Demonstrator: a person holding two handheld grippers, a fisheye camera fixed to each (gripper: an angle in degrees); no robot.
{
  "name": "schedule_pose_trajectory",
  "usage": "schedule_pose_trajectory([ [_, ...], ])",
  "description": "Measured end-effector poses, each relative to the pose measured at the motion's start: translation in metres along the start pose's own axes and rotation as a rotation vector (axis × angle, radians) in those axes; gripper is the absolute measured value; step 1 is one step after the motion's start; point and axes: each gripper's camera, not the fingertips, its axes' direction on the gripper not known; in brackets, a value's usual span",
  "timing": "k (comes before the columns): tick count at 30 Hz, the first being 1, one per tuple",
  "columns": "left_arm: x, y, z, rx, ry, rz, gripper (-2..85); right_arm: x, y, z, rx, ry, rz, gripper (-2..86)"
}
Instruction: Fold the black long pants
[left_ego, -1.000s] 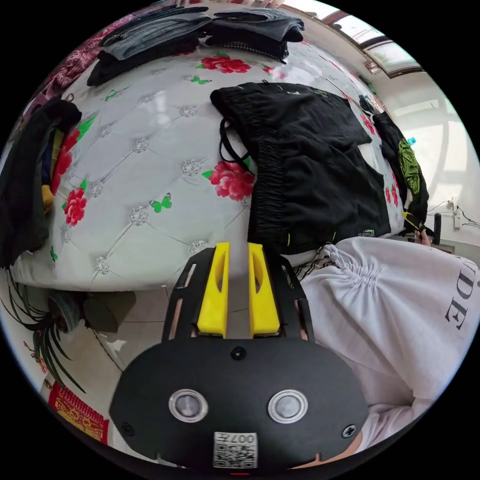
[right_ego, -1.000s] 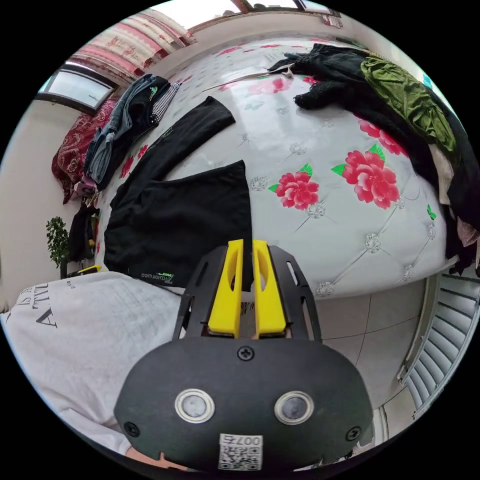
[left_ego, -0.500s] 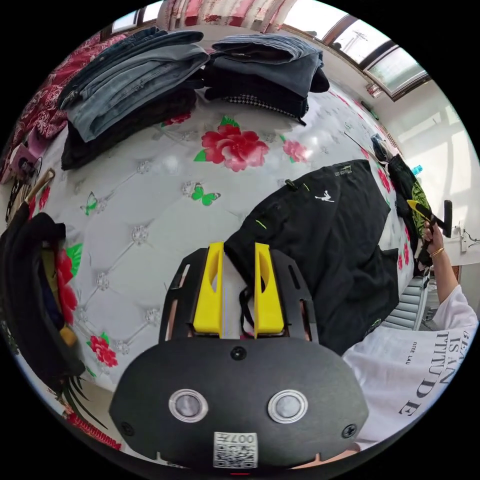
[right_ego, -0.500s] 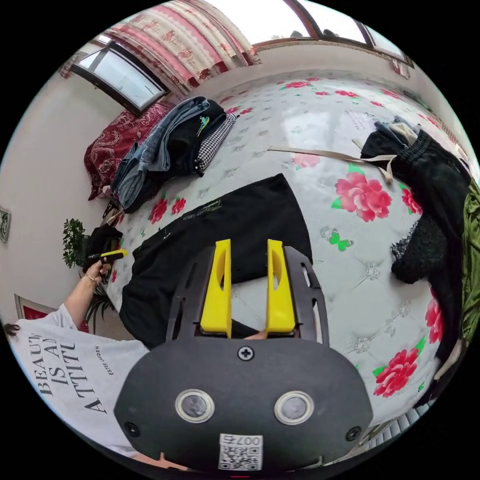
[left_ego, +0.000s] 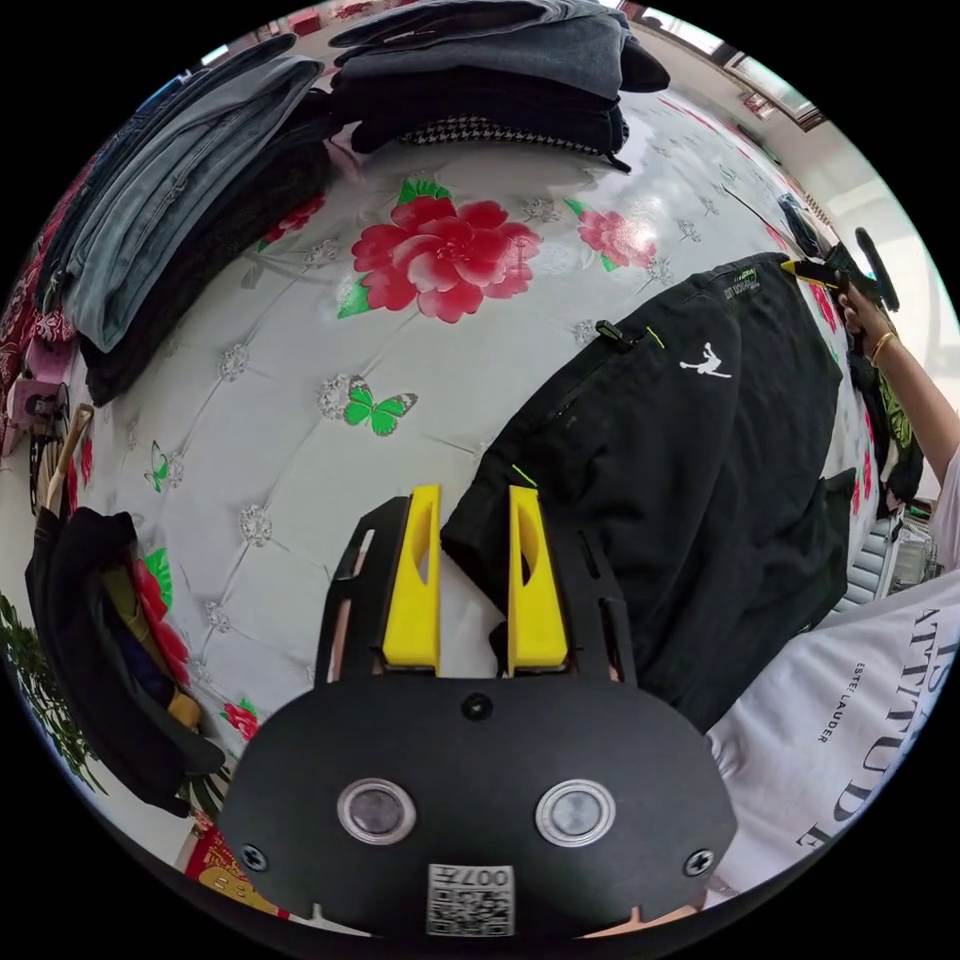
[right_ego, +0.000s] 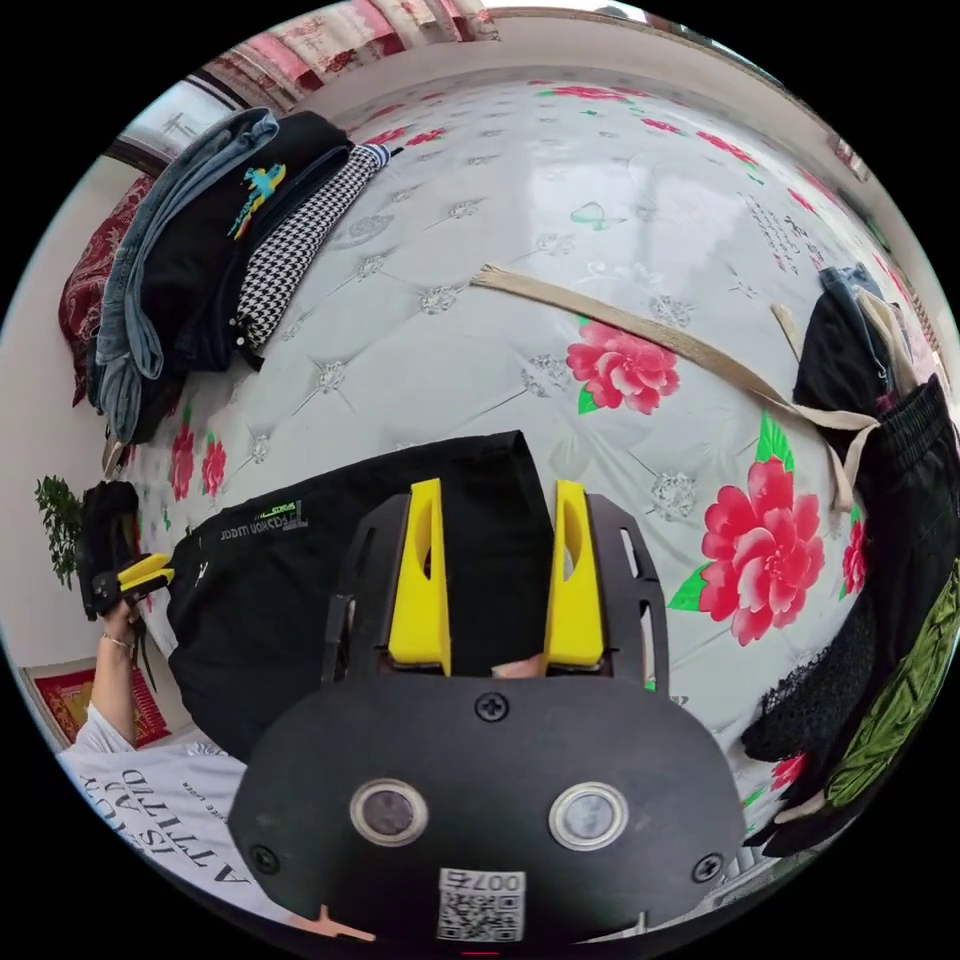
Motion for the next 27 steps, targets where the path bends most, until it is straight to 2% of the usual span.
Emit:
schedule_pose_trajectory([
  [2, 0.000, 0.001, 0.003, -0.003, 0.001, 0.001, 8.1, -0.007, -0.002, 0.005, 0.025, 0.099, 0.018, 6.0],
  [7, 0.017, 0.006, 0.008, 0.006, -0.030, 0.047, 5.7, -0.040, 0.000, 0.015, -0.025, 0.104, -0.098, 0.8],
  [10, 0.018, 0.012, 0.007, 0.018, -0.031, 0.046, 4.3, -0.056, 0.012, -0.004, 0.024, 0.085, -0.150, 0.0],
  [17, 0.016, 0.049, -0.033, 0.102, -0.012, 0.032, 3.7, -0.062, 0.056, -0.128, 0.265, -0.075, -0.143, -0.2],
  [27, 0.039, 0.151, -0.145, 0.313, -0.024, 0.036, 3.8, -0.094, 0.181, -0.303, 0.515, -0.258, -0.308, -0.2],
])
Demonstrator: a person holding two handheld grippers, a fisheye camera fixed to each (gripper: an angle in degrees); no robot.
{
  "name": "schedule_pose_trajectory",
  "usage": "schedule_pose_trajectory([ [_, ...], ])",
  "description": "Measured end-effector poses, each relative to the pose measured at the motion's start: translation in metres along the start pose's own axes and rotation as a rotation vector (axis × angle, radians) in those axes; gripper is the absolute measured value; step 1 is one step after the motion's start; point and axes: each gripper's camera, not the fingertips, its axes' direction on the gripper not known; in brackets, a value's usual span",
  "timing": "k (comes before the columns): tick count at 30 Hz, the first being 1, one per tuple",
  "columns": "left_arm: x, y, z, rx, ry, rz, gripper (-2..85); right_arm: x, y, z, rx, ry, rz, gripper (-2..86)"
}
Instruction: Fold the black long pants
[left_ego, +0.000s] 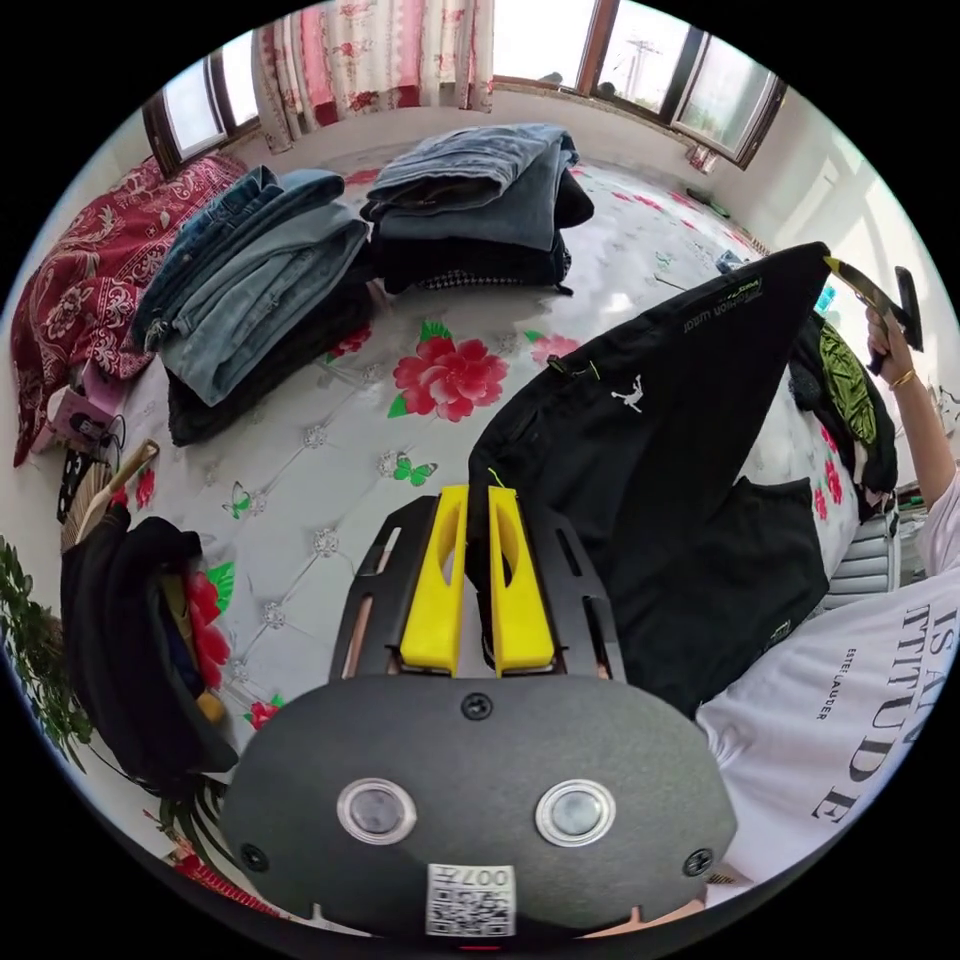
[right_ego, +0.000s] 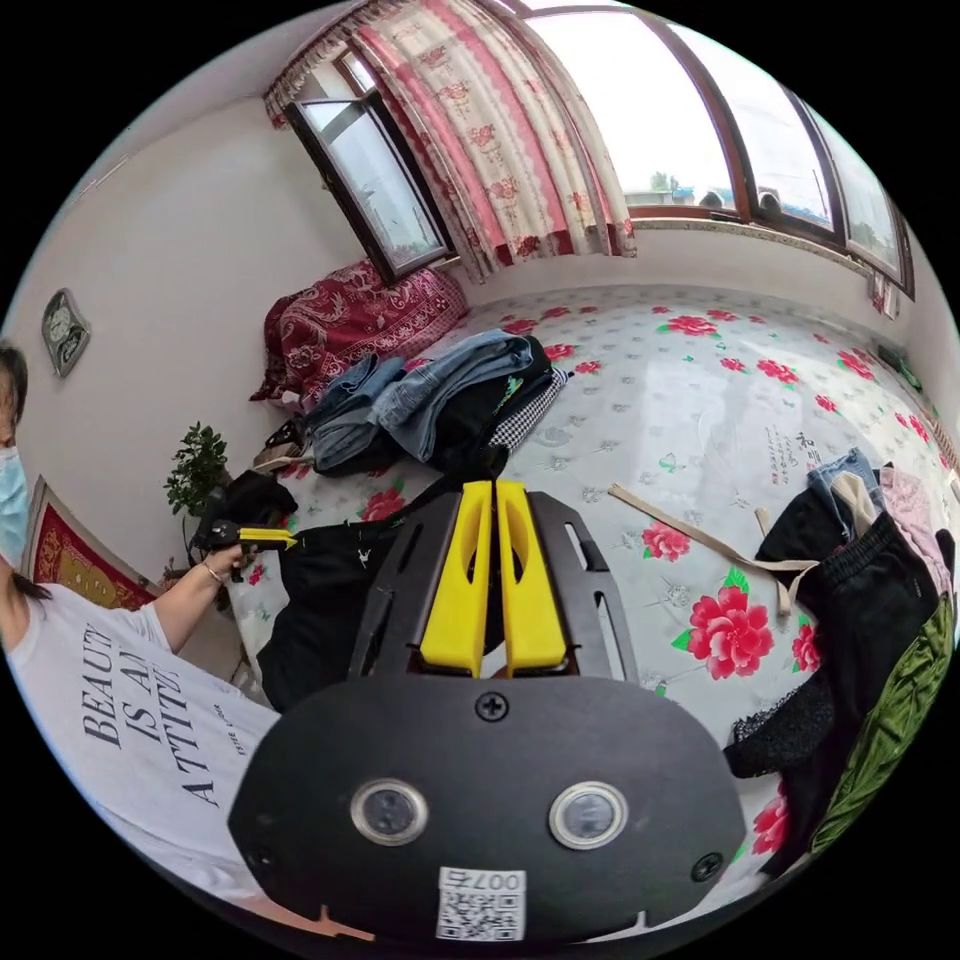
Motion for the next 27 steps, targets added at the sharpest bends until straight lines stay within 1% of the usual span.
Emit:
schedule_pose_trajectory([
  [2, 0.017, 0.030, -0.040, 0.049, -0.021, 0.026, 3.8, -0.015, 0.013, -0.030, 0.018, -0.021, -0.029, -0.3],
  [5, 0.041, 0.067, -0.078, 0.083, -0.052, 0.062, 3.8, -0.035, 0.047, -0.077, 0.027, -0.004, -0.076, -0.3],
  [8, 0.088, 0.149, -0.118, 0.128, -0.027, 0.134, 3.8, -0.048, 0.099, -0.108, -0.003, 0.024, -0.088, -0.3],
  [9, 0.097, 0.166, -0.122, 0.137, -0.020, 0.152, 3.8, -0.050, 0.126, -0.115, -0.025, 0.022, -0.070, -0.3],
  [10, 0.115, 0.204, -0.122, 0.144, -0.017, 0.190, 3.8, -0.050, 0.141, -0.117, -0.042, 0.018, -0.059, -0.3],
  [11, 0.124, 0.223, -0.119, 0.141, -0.016, 0.205, 3.8, -0.051, 0.173, -0.116, -0.084, 0.020, -0.034, -0.3],
  [12, 0.138, 0.261, -0.105, 0.126, -0.003, 0.217, 3.8, -0.050, 0.208, -0.110, -0.134, 0.035, 0.006, -0.3],
  [14, 0.156, 0.325, -0.053, 0.015, 0.050, 0.176, 3.8, -0.042, 0.263, -0.090, -0.220, 0.049, 0.107, -0.3],
  [17, 0.180, 0.372, 0.002, -0.112, 0.051, 0.193, 3.7, -0.024, 0.344, -0.040, -0.406, 0.007, 0.272, -0.3],
  [18, 0.183, 0.374, 0.005, -0.113, 0.052, 0.198, 3.7, -0.018, 0.364, -0.024, -0.460, -0.007, 0.317, -0.3],
  [20, 0.187, 0.367, -0.009, -0.091, 0.041, 0.217, 3.7, -0.013, 0.370, -0.019, -0.482, 0.009, 0.335, -0.3],
  [22, 0.191, 0.358, -0.035, -0.047, -0.006, 0.258, 3.7, -0.010, 0.353, -0.036, -0.423, 0.028, 0.321, -0.3],
  [23, 0.197, 0.356, -0.052, -0.019, -0.026, 0.294, 3.7, -0.012, 0.334, -0.057, -0.356, 0.038, 0.293, -0.3],
  [24, 0.200, 0.357, -0.058, -0.009, -0.036, 0.309, 3.7, -0.016, 0.316, -0.081, -0.289, 0.056, 0.258, -0.3],
  [27, 0.219, 0.379, -0.062, -0.014, -0.086, 0.358, 3.9, -0.031, 0.293, -0.129, -0.204, 0.135, 0.179, -0.3],
])
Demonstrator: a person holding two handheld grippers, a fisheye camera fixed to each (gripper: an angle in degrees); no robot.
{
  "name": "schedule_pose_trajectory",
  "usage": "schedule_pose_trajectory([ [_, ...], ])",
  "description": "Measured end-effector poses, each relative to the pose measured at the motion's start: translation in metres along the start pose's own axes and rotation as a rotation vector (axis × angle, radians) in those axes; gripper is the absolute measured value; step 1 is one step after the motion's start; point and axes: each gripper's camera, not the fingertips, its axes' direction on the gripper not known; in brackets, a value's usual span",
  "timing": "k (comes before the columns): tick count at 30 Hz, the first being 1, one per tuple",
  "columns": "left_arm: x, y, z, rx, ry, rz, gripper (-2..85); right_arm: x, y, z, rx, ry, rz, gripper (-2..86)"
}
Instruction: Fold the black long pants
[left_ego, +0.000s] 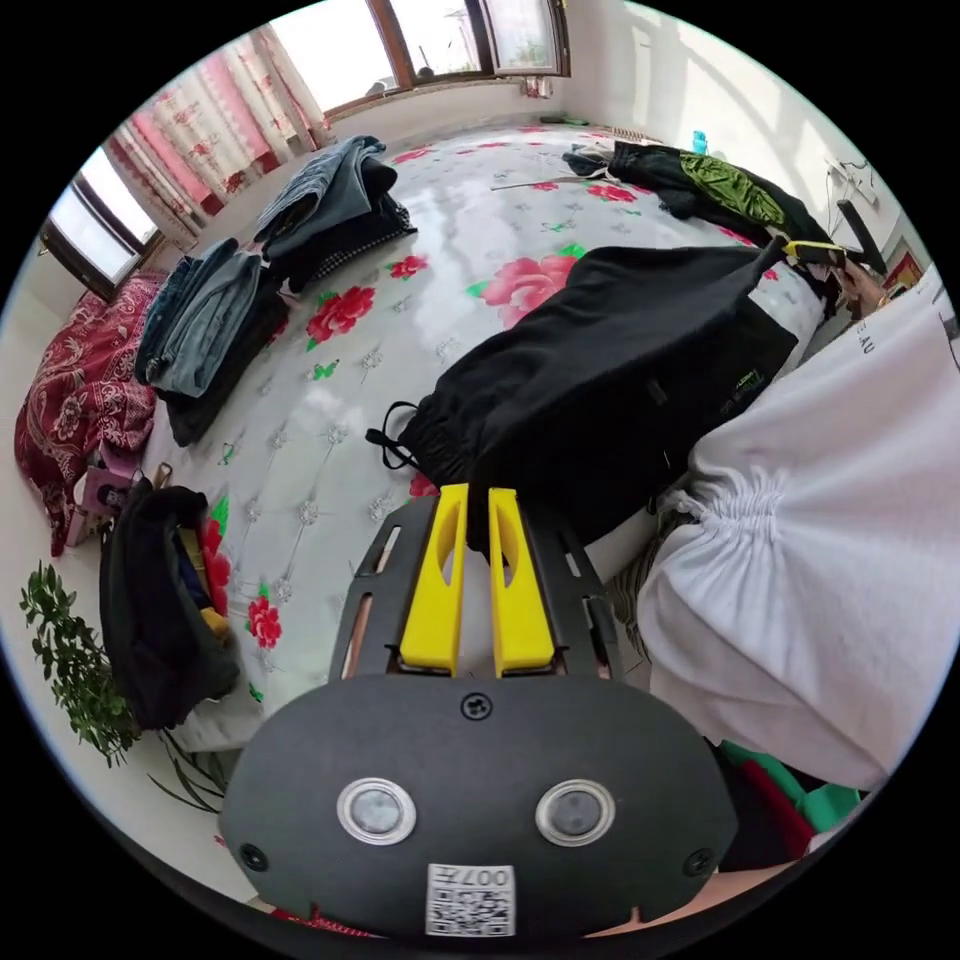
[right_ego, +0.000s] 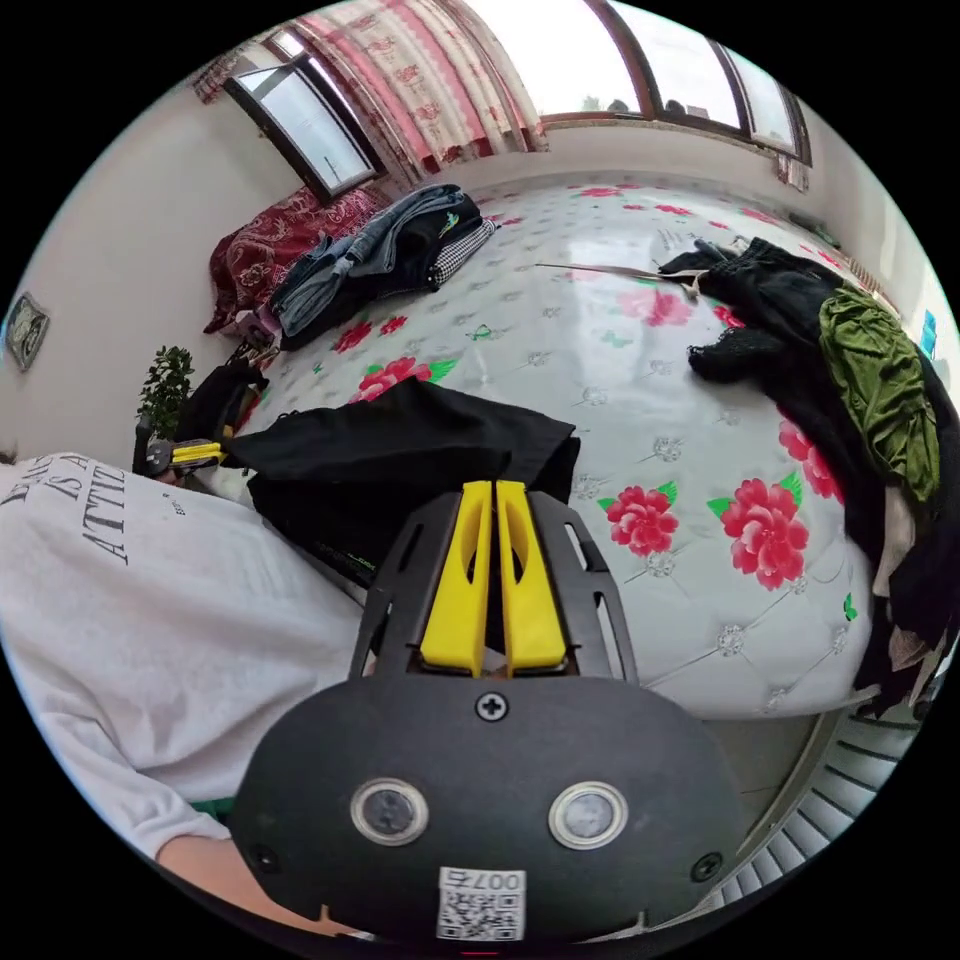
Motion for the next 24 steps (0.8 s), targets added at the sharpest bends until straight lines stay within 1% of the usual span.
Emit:
schedule_pose_trajectory([
  [2, 0.019, 0.015, 0.019, -0.033, -0.003, 0.007, 4.0, 0.001, 0.010, -0.004, -0.017, 0.030, -0.001, -0.2],
  [5, 0.054, 0.034, 0.082, -0.122, 0.005, 0.011, 4.2, 0.021, 0.037, 0.036, -0.134, -0.016, 0.088, -0.1],
  [8, 0.070, 0.035, 0.096, -0.130, 0.002, 0.053, 4.5, 0.037, 0.057, 0.078, -0.263, -0.032, 0.161, 0.2],
  [9, 0.071, 0.033, 0.096, -0.139, 0.004, 0.063, 4.8, 0.042, 0.059, 0.081, -0.267, -0.042, 0.178, 0.4],
  [14, 0.064, 0.031, 0.084, -0.149, 0.048, 0.054, 6.2, 0.062, 0.046, 0.050, -0.202, -0.043, 0.231, 3.4],
  [17, 0.047, 0.045, 0.056, -0.119, 0.060, -0.055, 4.9, 0.084, 0.051, 0.022, -0.143, -0.061, 0.308, 5.8],
  [19, 0.037, 0.051, 0.045, -0.103, 0.059, -0.122, 4.7, 0.102, 0.061, 0.006, -0.085, -0.099, 0.387, 7.1],
  [21, 0.029, 0.052, 0.039, -0.075, 0.084, -0.178, 5.5, 0.127, 0.075, -0.003, -0.001, -0.207, 0.502, 8.4],
  [24, 0.029, 0.031, 0.049, -0.058, 0.163, -0.207, 7.3, 0.149, 0.081, 0.009, 0.047, -0.319, 0.604, 9.4],
])
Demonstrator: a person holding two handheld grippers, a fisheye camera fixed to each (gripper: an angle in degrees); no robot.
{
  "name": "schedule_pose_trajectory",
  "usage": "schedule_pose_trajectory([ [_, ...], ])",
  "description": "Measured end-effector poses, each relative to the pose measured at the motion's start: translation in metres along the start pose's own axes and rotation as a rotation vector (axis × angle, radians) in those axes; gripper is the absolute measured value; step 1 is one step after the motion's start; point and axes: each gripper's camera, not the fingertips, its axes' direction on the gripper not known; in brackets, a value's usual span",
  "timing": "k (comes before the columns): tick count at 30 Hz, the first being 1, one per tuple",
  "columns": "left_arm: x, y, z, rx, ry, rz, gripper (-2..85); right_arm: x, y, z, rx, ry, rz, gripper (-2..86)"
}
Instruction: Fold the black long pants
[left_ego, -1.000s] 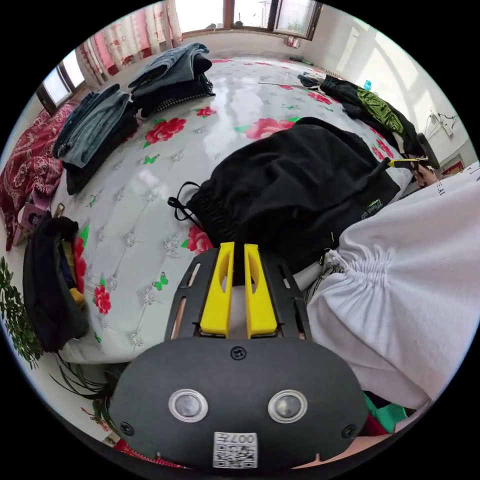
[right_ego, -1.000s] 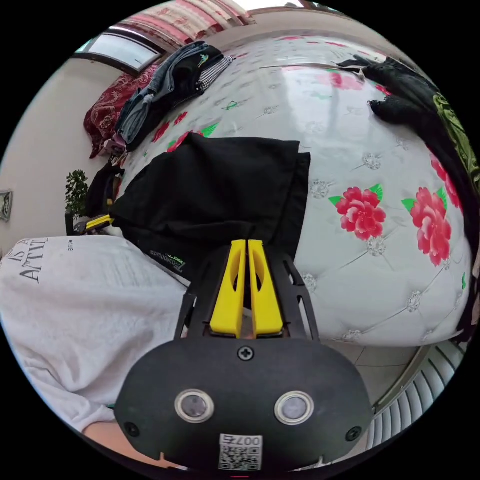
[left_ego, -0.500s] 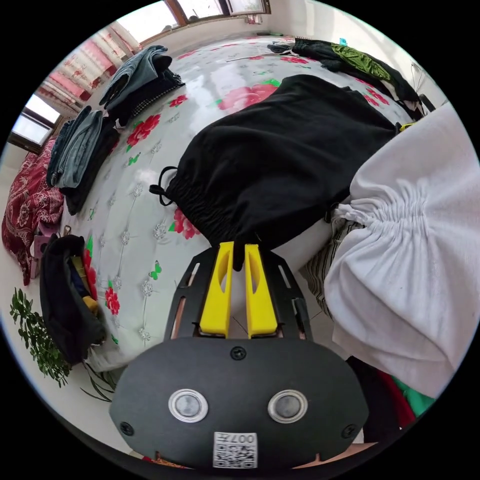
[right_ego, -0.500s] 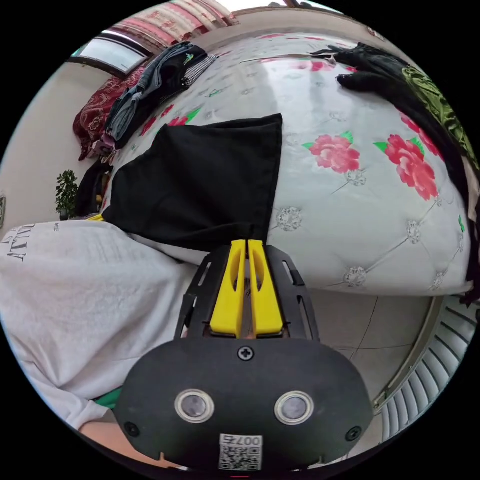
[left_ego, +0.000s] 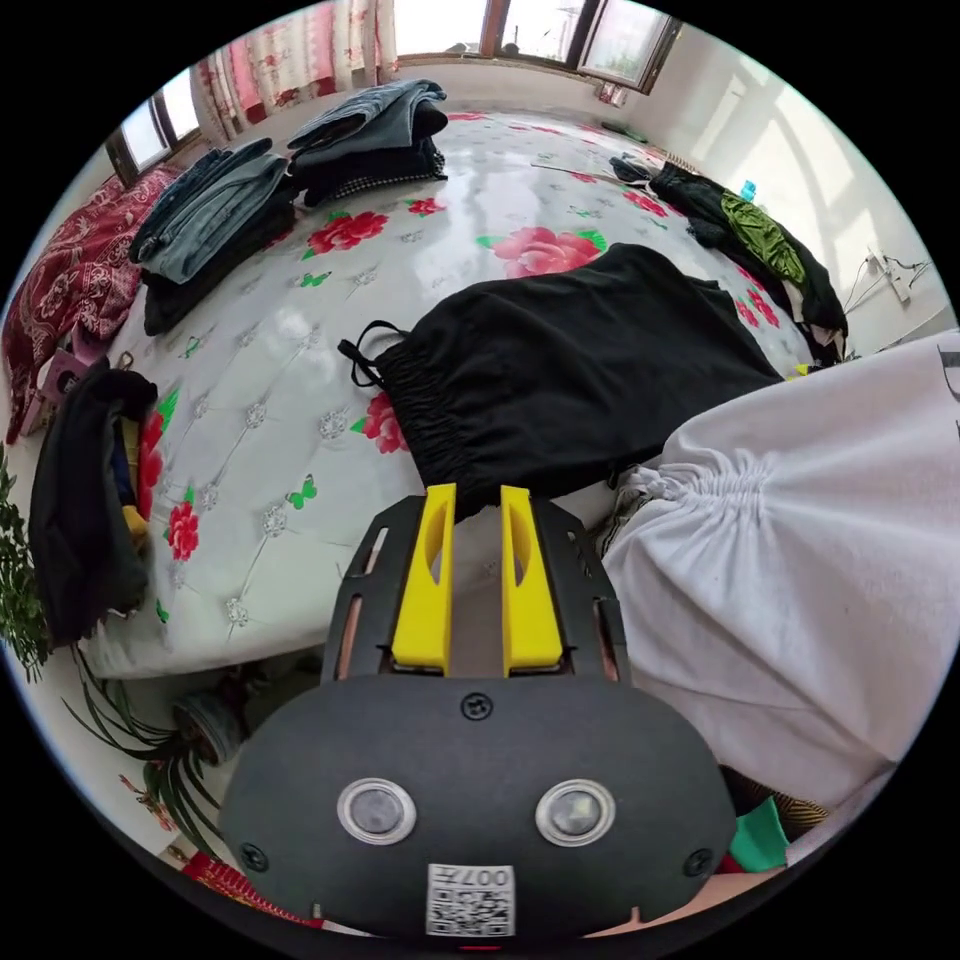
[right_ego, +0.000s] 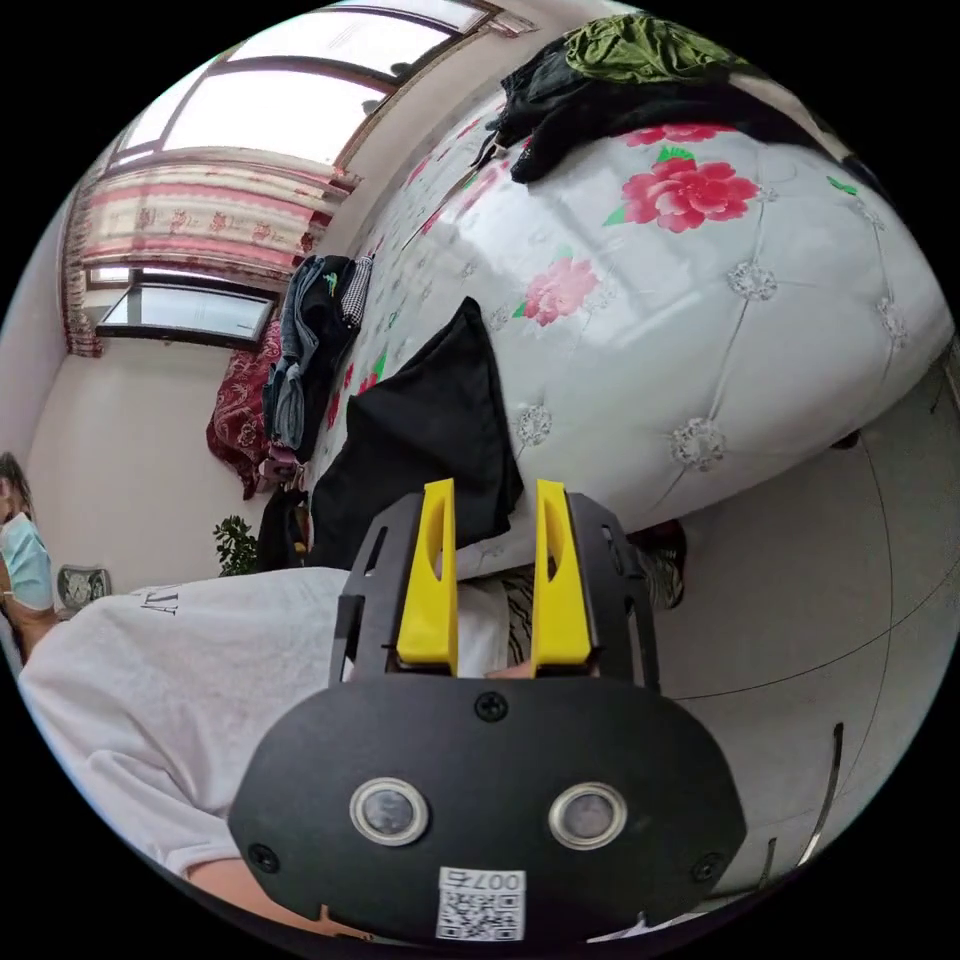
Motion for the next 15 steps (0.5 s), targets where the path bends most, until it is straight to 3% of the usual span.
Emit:
schedule_pose_trajectory([
  [7, 0.042, -0.065, 0.086, -0.133, -0.067, 0.013, 6.6, 0.005, -0.038, 0.051, -0.117, 0.007, 0.028, 4.5],
  [15, 0.065, -0.080, 0.096, -0.147, -0.123, -0.008, 4.6, -0.032, -0.080, 0.033, -0.173, 0.160, -0.147, 0.0],
])
